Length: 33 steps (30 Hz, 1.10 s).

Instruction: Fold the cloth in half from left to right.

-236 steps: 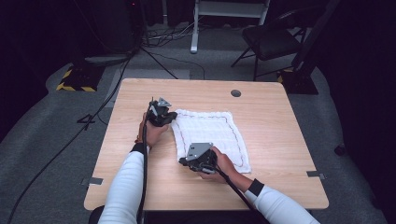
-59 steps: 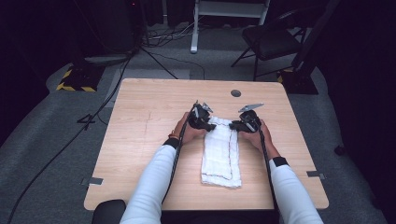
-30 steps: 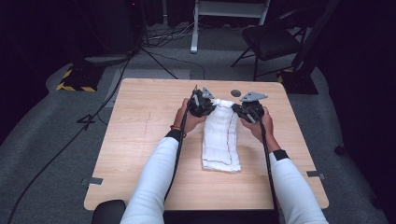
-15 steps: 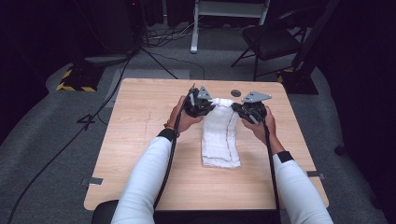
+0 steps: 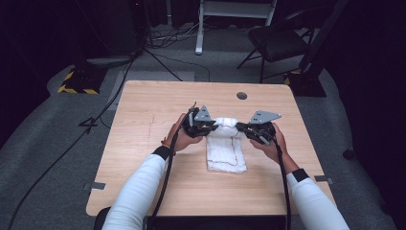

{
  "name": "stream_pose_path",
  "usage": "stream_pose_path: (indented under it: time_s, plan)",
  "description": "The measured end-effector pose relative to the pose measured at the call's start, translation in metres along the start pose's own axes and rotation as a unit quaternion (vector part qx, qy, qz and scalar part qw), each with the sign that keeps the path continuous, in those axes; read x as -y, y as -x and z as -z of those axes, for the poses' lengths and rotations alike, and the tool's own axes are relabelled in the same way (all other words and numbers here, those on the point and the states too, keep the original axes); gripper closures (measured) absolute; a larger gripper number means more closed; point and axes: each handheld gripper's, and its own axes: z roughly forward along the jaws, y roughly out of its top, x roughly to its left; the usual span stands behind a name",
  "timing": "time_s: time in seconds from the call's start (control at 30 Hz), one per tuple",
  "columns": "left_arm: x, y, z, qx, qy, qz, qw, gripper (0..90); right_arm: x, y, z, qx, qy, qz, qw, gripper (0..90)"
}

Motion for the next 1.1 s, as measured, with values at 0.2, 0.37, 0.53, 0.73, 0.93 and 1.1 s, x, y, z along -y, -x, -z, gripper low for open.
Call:
stream_pose_path:
  time_s: [0.2,0.37,0.53,0.73,0.93,1.1]
  plan:
    - [0.01,0.013,0.005,0.022,-0.001,-0.009,0.9997,76.5,0.014,-0.013,0.005,-0.029,-0.012,0.01,0.9995,85.7]
    - [0.015,0.025,0.008,0.042,-0.004,-0.019,0.9989,75.9,0.023,-0.02,0.01,-0.048,-0.016,0.012,0.9986,85.5]
    - [0.02,0.037,0.01,0.058,-0.016,-0.029,0.9978,76.2,0.036,-0.028,0.018,-0.067,-0.027,0.012,0.9973,85.3]
    - [0.029,0.054,0.01,0.069,-0.048,-0.044,0.9954,81.6,0.047,-0.04,0.021,-0.086,-0.041,0.024,0.9952,85.0]
    - [0.039,0.062,0.013,0.072,-0.067,-0.029,0.9947,85.2,0.054,-0.049,0.024,-0.088,-0.053,0.029,0.9943,84.2]
    - [0.042,0.069,0.011,0.075,-0.075,-0.029,0.994,89.1,0.059,-0.054,0.025,-0.091,-0.063,0.033,0.9934,82.7]
